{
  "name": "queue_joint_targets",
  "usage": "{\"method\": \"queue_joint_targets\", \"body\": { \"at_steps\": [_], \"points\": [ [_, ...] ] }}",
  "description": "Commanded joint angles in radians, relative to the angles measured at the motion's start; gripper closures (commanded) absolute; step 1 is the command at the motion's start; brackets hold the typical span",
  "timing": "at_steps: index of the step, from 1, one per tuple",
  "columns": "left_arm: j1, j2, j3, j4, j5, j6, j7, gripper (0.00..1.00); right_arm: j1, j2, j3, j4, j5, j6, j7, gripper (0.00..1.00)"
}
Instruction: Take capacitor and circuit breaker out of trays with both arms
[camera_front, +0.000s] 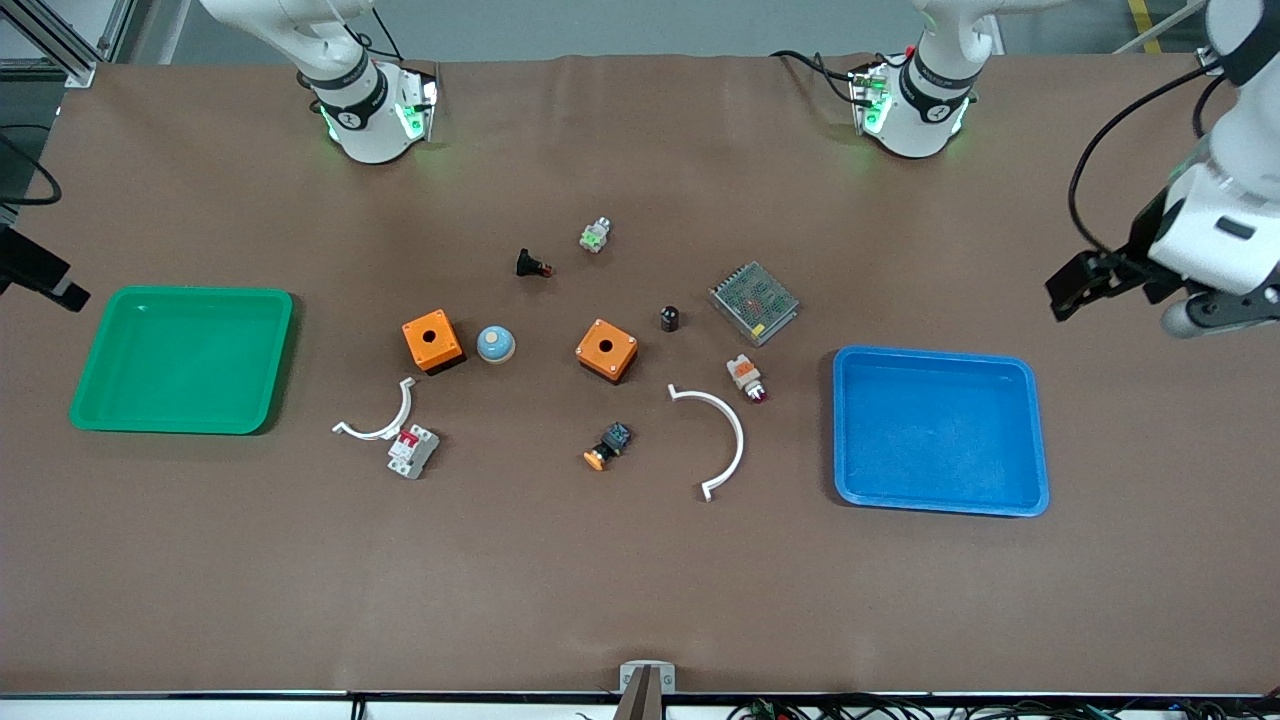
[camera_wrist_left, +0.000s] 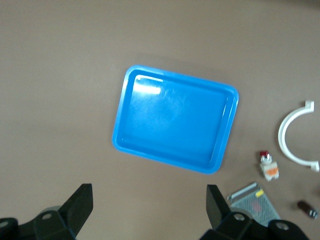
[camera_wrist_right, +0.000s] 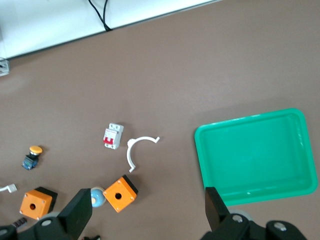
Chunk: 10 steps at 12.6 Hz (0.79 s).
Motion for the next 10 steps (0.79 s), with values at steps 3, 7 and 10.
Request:
{"method": "queue_joint_targets", "body": {
  "at_steps": [3, 7, 10],
  "points": [
    [-0.019, -0.072, 0.082, -0.028, -0.107, -0.081, 0.077, 0.00, -0.005, 0.011, 0.015, 0.047, -0.044, -0.049, 0.022, 0.00],
    [-0.016, -0.095, 0.065, -0.045, -0.109, -0.087, 0.077, 0.00, 0.004, 0.003, 0.015, 0.021, -0.045, -0.049, 0.024, 0.00],
    [-0.016, -0.112, 0.045, -0.063, -0.090, -0.089, 0.082, 0.00, 0.009, 0.002, 0.015, 0.017, -0.048, -0.048, 0.024, 0.00]
  ]
}}
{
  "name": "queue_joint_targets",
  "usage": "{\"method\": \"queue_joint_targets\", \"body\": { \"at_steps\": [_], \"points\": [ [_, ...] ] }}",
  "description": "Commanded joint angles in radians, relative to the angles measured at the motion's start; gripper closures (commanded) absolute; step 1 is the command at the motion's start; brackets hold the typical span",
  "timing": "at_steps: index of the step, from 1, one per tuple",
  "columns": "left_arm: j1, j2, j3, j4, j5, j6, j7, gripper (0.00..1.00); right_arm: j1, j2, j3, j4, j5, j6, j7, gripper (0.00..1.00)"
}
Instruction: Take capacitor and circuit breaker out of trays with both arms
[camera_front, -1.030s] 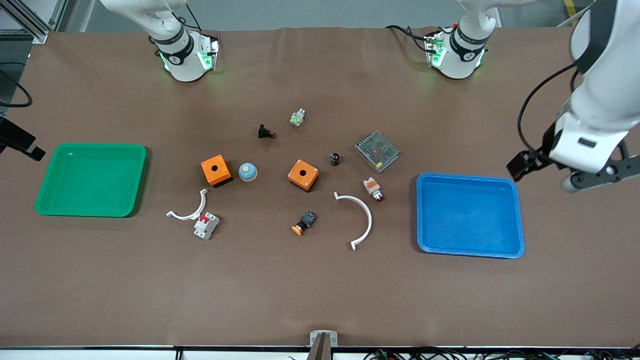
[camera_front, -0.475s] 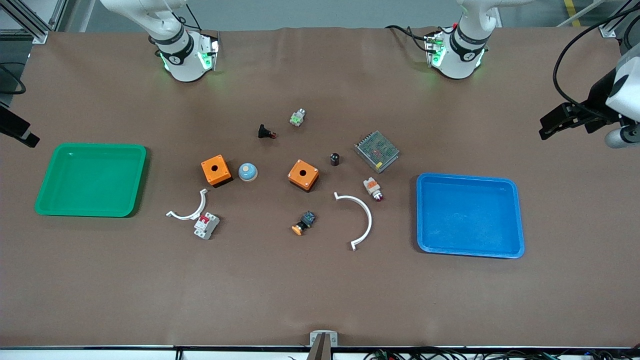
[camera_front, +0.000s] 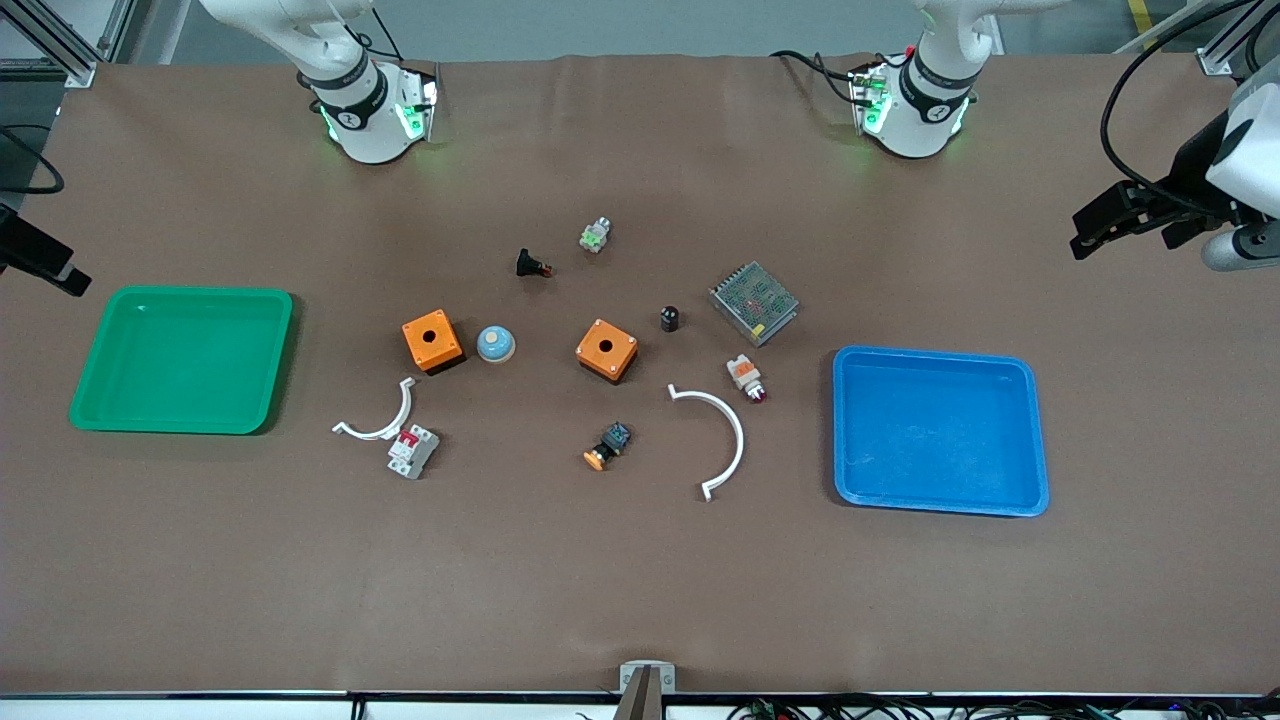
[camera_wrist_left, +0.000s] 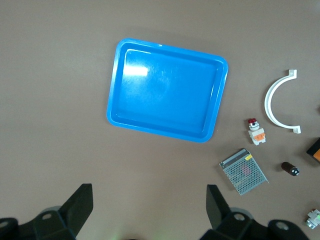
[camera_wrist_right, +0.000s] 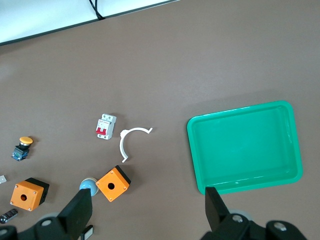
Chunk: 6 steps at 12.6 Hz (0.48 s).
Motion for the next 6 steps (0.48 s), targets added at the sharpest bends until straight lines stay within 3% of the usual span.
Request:
{"method": "queue_joint_targets", "body": {
  "at_steps": [1, 6],
  "points": [
    [0.003, -0.037, -0.011, -0.036, 0.014, -0.003, 0.023, 0.00, 0.004, -0.006, 0.004, -0.004, -0.022, -0.003, 0.018, 0.00],
    [0.003, -0.049, -0.011, -0.035, 0.037, -0.019, 0.025, 0.00, 0.003, -0.006, 0.002, -0.004, -0.022, -0.004, 0.018, 0.00]
  ]
}}
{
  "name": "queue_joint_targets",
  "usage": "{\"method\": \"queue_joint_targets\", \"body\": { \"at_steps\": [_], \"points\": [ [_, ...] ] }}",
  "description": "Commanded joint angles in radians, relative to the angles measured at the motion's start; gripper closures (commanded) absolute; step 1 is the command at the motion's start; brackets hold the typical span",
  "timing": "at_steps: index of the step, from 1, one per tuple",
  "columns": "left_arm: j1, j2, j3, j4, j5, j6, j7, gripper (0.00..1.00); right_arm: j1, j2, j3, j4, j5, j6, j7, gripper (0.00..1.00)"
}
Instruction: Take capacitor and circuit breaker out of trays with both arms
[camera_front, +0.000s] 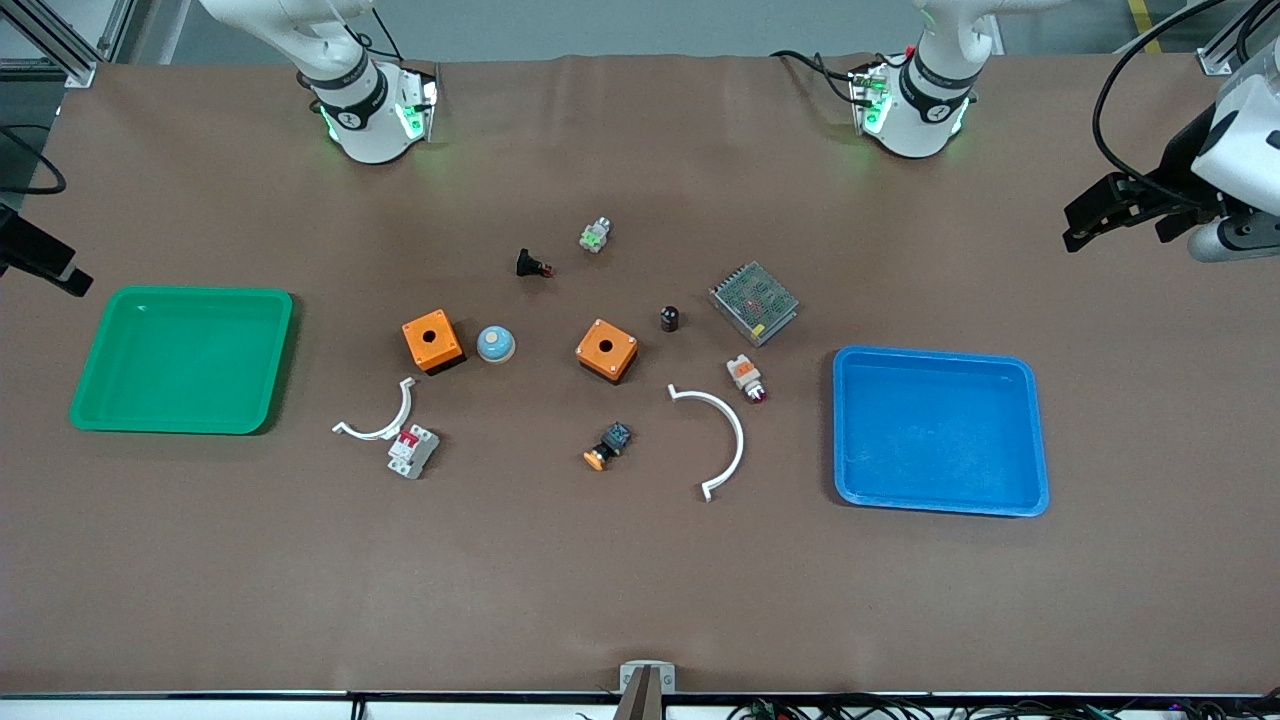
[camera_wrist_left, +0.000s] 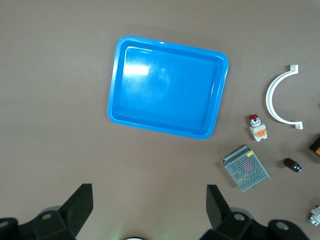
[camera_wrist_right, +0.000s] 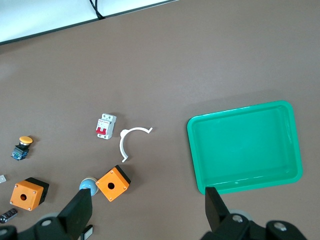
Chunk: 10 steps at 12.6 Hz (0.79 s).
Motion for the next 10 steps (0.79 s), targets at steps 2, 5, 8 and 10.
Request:
{"method": "queue_joint_targets", "body": {
  "at_steps": [2, 5, 8, 10],
  "points": [
    [0.003, -0.031, -0.003, -0.018, 0.025, -0.015, 0.024, 0.00, 0.003, -0.006, 0.002, -0.004, -0.021, -0.003, 0.018, 0.00],
    [0.003, -0.026, -0.002, -0.010, 0.024, -0.015, 0.027, 0.00, 0.001, -0.006, 0.002, -0.006, -0.021, -0.003, 0.018, 0.00],
    [0.008, -0.023, -0.002, -0.007, 0.021, -0.015, 0.026, 0.00, 0.001, -0.006, 0.002, -0.004, -0.021, -0.003, 0.018, 0.00],
    [0.005, -0.020, -0.002, 0.004, 0.017, -0.017, 0.023, 0.00, 0.001, -0.006, 0.002, -0.006, -0.021, -0.003, 0.018, 0.00]
  ]
}}
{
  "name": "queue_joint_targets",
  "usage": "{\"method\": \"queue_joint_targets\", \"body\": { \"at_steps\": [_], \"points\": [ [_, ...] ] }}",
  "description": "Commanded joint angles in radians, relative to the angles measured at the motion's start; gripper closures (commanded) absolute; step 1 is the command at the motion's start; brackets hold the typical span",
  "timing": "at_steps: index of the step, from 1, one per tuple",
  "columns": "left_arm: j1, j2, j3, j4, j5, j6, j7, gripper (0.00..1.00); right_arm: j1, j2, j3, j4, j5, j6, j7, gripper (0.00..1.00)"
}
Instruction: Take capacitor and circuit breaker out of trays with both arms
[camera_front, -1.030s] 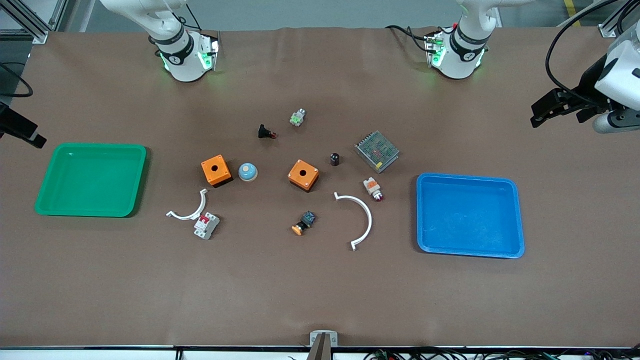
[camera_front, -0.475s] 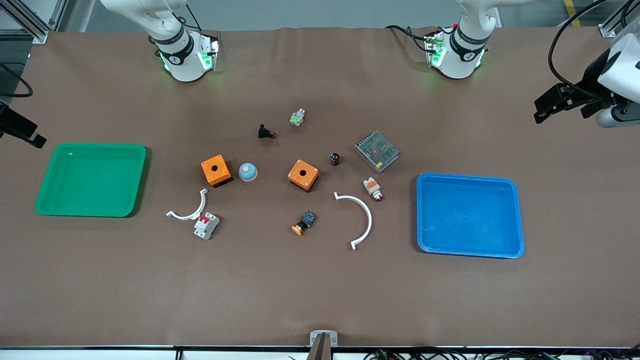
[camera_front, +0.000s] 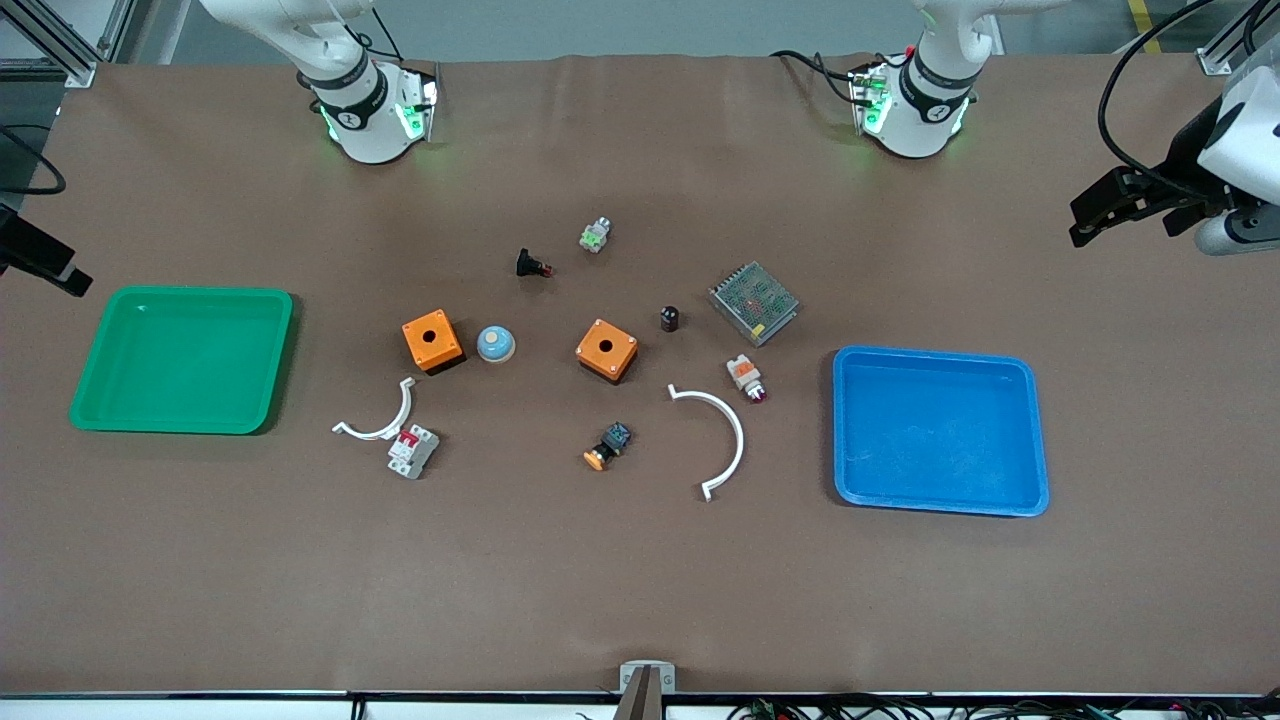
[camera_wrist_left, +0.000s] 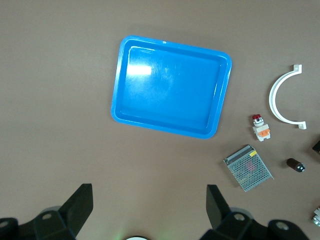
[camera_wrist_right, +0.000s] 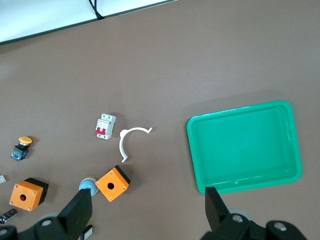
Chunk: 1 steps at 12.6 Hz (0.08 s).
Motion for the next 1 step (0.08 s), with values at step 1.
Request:
{"method": "queue_joint_targets", "body": {
  "at_steps": [1],
  "points": [
    [0.000, -0.016, -0.002, 0.002, 0.010, -0.011, 0.022, 0.00, 0.001, -0.006, 0.002, -0.006, -0.019, -0.002, 0.017, 0.00]
  ]
}}
